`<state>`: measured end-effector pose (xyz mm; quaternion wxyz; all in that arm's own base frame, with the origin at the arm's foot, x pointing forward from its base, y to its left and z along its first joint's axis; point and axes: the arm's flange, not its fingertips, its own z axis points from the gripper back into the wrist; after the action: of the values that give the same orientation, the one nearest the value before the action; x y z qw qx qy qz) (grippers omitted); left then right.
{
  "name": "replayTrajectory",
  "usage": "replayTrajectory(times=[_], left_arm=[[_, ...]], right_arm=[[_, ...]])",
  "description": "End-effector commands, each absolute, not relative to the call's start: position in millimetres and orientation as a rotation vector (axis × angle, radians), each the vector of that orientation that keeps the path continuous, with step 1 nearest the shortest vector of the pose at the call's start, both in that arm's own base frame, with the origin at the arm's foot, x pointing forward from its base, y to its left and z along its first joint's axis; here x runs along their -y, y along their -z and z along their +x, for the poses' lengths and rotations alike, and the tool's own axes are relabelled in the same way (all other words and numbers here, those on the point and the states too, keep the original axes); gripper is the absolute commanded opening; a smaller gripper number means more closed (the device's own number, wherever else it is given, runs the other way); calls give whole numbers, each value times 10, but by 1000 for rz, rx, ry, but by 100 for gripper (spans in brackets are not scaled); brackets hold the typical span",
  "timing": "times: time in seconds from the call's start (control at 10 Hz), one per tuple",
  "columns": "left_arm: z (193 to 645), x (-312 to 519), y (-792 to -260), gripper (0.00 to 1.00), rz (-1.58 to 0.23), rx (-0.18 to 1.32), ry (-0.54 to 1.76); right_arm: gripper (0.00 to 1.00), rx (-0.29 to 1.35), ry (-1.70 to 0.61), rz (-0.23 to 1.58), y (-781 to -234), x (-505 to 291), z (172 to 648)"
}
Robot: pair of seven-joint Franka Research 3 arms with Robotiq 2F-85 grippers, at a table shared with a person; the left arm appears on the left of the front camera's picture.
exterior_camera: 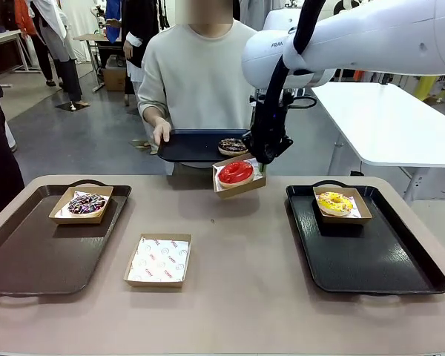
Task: Individually package the donuts and arrange them on the tray.
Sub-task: Place the picked Paper togo box on the Handle tray while simultaneously picking up another Paper togo box from the table with the other hand.
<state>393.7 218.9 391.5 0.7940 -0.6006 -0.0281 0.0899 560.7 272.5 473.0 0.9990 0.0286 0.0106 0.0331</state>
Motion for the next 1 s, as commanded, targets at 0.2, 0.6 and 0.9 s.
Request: replayTrajectory(times=[0.2,0.6,0.9], left_arm=[[3990,-1258,-4531,100,-970,-34,-106],[3992,-231,-4789,100,-698,-44,-18],[4077,456,-4603,100,-542,-87,19]], right_arm=[[2,-15,-48,70,-4940,-1715,4757],[2,-10,29,122,-4771,-986,4354],[2,5,19,124,-4561,-677,4197]])
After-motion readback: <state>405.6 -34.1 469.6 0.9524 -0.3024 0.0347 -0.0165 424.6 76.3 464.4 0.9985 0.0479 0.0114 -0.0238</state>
